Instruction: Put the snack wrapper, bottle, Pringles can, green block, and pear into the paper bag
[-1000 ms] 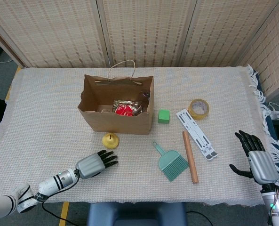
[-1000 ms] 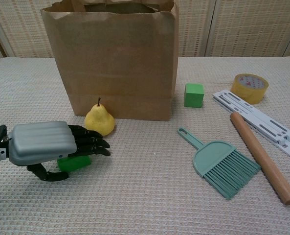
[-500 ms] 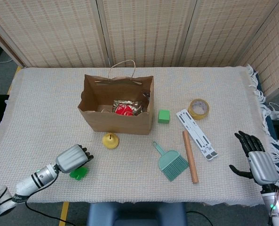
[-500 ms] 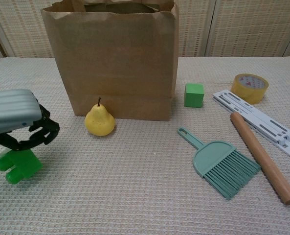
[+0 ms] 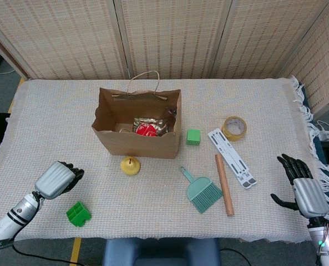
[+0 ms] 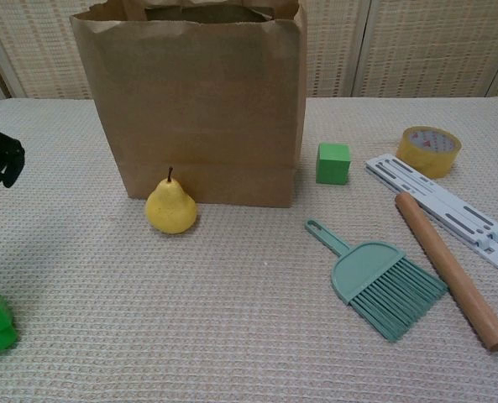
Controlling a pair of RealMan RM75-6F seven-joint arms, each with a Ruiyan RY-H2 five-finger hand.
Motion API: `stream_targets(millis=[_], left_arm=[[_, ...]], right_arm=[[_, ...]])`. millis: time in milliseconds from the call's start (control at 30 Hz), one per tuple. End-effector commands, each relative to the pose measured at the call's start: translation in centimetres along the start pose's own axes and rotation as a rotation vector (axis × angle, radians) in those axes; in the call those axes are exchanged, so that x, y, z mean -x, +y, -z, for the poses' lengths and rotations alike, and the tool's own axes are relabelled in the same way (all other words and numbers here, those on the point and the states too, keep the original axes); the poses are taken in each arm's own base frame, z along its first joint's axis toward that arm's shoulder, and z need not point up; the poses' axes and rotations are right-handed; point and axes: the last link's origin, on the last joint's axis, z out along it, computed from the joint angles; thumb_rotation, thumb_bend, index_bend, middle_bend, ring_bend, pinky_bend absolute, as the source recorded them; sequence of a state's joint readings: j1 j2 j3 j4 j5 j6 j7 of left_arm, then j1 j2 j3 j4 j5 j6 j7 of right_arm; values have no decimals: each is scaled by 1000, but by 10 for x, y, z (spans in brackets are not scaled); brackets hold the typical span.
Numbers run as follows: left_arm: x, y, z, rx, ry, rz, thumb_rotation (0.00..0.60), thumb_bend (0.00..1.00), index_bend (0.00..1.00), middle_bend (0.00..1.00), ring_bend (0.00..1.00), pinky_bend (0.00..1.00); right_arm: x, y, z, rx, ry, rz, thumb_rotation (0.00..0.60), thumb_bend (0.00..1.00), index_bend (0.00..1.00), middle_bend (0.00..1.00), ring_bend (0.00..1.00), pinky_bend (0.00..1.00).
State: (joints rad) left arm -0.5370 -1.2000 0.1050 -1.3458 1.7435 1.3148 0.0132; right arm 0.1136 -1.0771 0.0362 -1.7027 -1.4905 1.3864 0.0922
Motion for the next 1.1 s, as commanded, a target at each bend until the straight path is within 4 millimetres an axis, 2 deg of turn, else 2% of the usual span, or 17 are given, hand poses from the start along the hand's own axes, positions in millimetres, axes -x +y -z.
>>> stream_targets(millis=[33, 67, 133, 167, 267, 433, 633, 767, 867, 1100], left_arm=[[7, -3, 21, -30, -112, -6, 600, 430, 397, 425, 438, 582], [9, -3, 26, -35, -149, -5, 600, 385, 235, 262, 299, 447], [12, 3, 34, -45, -210, 22, 600, 346, 31, 43, 69, 212], [13, 7, 36, -47, -224, 38, 600, 339, 1, 3, 12, 138], [18, 21, 43, -43, -250, 78, 600, 336, 0, 0, 0, 61], [34, 50, 46, -22, -257, 164, 600, 338, 0, 0, 0, 49], [47, 65, 37, -13, -261, 199, 600, 335, 0, 0, 0, 44], [53, 63, 35, -24, -299, 165, 600, 337, 0, 0, 0, 41], [54, 56, 42, -51, -336, 142, 600, 337, 0, 0, 0, 41], [39, 52, 57, -102, -340, 147, 600, 333, 0, 0, 0, 40]], right_arm=[[0, 0, 0, -1, -2, 0, 600, 114, 0, 0, 0, 0], [0, 0, 0, -1, -2, 0, 600, 114, 0, 0, 0, 0], [0, -1, 0, -1, -2, 0, 600, 114, 0, 0, 0, 0], [0, -1, -1, -1, -2, 0, 600, 114, 0, 0, 0, 0], [0, 0, 0, 1, 0, 1, 600, 114, 0, 0, 0, 0], [0, 0, 0, 3, 0, 3, 600, 114, 0, 0, 0, 0], [0, 0, -1, 5, -2, 4, 600, 114, 0, 0, 0, 0], [0, 0, -1, 7, -5, 1, 600, 114, 0, 0, 0, 0], [0, 0, -1, 8, -4, -2, 600, 114, 0, 0, 0, 0], [1, 0, -1, 9, -13, -2, 600, 114, 0, 0, 0, 0]])
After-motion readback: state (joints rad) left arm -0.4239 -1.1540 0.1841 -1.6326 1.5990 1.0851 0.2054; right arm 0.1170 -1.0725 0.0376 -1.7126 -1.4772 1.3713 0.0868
